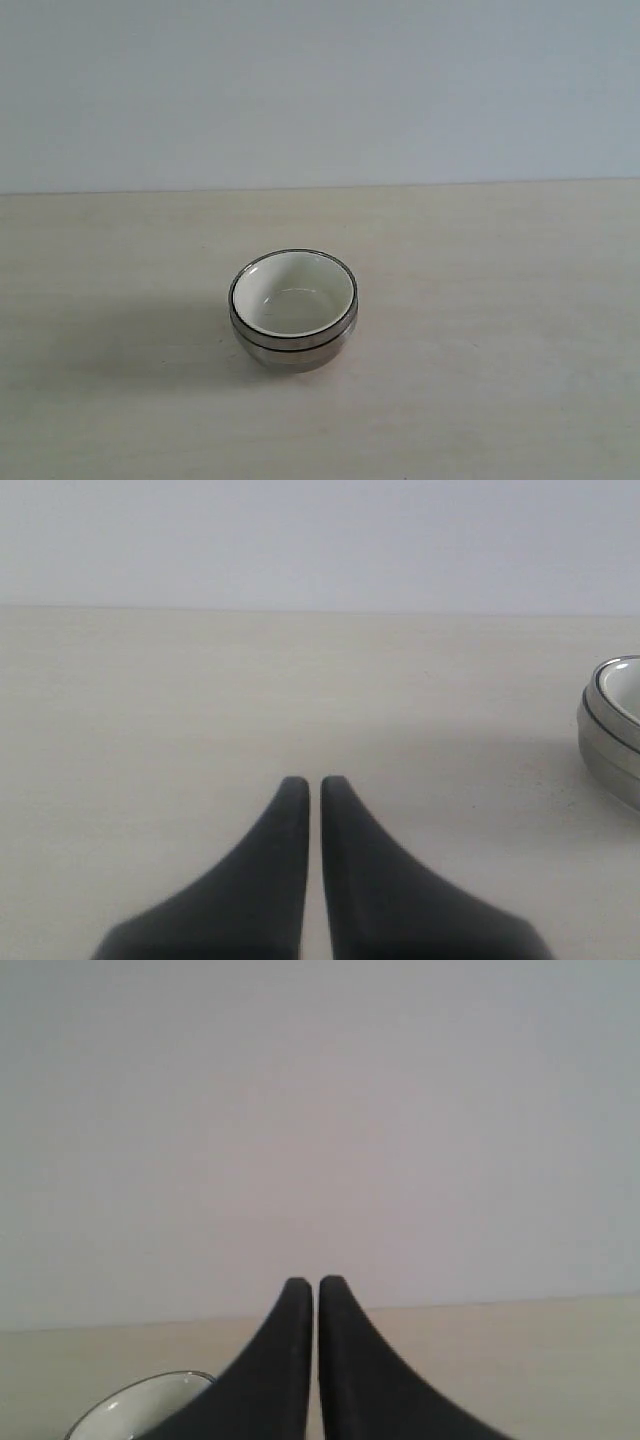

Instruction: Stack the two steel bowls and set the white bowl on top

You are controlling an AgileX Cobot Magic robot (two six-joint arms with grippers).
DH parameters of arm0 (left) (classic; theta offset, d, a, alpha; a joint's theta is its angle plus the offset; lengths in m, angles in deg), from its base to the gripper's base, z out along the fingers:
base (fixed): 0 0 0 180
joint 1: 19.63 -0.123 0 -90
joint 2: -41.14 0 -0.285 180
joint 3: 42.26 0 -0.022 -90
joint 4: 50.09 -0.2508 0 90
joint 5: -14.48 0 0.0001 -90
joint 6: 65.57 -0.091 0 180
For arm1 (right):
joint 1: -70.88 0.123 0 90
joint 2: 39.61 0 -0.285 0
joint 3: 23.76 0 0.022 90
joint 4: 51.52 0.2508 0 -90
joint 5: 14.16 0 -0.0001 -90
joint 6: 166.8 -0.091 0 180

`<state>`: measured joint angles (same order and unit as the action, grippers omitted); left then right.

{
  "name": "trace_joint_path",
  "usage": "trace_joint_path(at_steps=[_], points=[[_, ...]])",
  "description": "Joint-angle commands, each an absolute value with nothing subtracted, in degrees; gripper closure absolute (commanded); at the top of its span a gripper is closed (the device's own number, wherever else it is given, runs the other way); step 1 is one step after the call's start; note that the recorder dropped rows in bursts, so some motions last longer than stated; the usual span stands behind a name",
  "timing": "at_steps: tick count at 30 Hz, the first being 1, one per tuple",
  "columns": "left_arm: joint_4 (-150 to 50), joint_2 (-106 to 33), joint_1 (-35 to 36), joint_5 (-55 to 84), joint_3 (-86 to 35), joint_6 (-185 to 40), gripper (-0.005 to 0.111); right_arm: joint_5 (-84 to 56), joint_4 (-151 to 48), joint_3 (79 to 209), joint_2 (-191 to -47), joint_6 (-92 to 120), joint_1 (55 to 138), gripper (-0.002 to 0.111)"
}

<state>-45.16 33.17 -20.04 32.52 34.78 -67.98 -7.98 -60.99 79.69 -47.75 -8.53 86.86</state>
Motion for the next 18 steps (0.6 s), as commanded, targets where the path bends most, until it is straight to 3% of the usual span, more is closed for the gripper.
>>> trace_joint_path(at_steps=[1, 18], points=[[-45.16, 33.35, -19.75, 32.0, 34.95, -67.71, 0.103, -10.85, -60.85, 79.03, -47.4, -9.69, 86.37, 0.108], [-45.16, 33.35, -19.75, 32.0, 34.95, -67.71, 0.103, -12.27, -60.85, 79.03, -47.4, -13.75, 86.37, 0.108]])
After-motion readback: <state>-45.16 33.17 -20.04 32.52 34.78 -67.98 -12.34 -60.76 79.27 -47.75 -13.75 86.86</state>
